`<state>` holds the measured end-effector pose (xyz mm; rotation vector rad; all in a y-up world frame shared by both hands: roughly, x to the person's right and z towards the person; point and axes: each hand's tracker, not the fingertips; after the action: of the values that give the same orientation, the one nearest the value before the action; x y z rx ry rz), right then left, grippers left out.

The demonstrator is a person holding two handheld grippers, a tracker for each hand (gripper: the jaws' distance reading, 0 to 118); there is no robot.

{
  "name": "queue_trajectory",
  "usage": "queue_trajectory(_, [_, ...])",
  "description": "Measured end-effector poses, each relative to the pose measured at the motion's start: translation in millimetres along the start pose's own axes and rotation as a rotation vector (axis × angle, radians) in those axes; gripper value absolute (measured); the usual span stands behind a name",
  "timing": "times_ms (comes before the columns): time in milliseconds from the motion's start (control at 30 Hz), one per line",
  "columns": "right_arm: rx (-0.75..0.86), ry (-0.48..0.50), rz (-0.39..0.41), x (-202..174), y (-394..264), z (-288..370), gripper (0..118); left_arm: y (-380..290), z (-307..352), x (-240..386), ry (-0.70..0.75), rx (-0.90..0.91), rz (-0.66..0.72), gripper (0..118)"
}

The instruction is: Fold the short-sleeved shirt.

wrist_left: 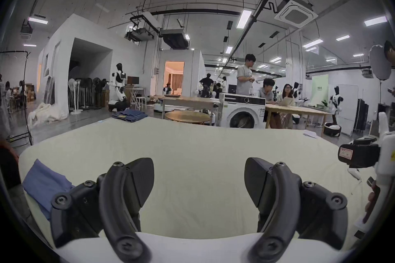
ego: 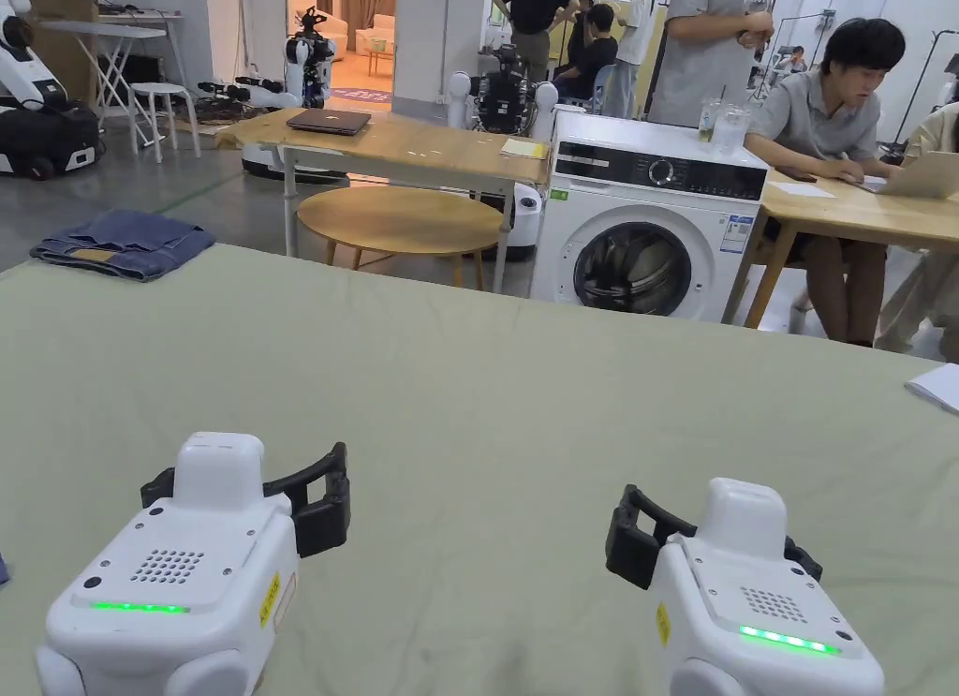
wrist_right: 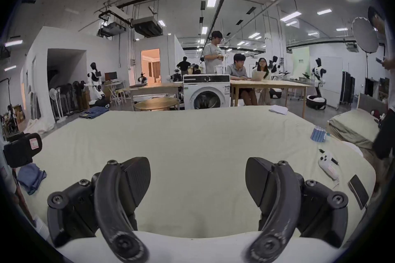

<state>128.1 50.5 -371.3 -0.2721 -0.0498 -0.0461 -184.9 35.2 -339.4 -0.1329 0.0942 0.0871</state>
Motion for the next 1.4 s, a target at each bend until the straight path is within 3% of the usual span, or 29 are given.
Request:
queue_trajectory(400, [-0.018, -0.001, -0.001, -7, -4, -2, 94, -1, 2, 7, 0.008, 0.009, -0.056, 88])
queue_trajectory(967, [-0.051, 0.044, -0.034, 3, -7, 1, 94, -2, 0, 4, -0.002, -0.02, -0.031, 88])
queue_trajectory(1400, [-0.04, 0.025, 0.007, -1, -5, -6, 94, 2, -2, 7, 0.005, 0.011, -0.036, 88])
